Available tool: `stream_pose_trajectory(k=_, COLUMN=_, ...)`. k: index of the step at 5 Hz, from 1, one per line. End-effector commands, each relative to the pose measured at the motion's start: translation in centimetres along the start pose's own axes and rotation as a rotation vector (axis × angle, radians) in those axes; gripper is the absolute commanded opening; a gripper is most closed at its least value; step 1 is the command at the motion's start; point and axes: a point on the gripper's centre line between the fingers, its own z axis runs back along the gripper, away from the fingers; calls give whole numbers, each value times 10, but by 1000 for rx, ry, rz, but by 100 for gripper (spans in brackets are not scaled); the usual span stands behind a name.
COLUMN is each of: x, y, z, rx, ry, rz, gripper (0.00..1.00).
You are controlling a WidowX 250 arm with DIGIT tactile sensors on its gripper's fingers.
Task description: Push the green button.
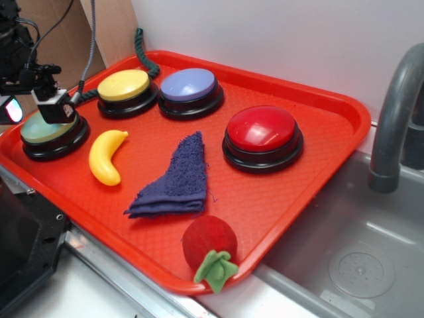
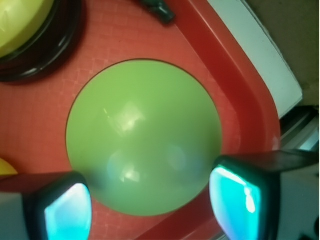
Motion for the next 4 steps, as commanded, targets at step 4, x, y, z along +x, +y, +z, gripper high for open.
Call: stream_pose_trajectory(k=4, x=23, y=-63, z=89, rx=105, ry=-118, rz=-197, gripper=100)
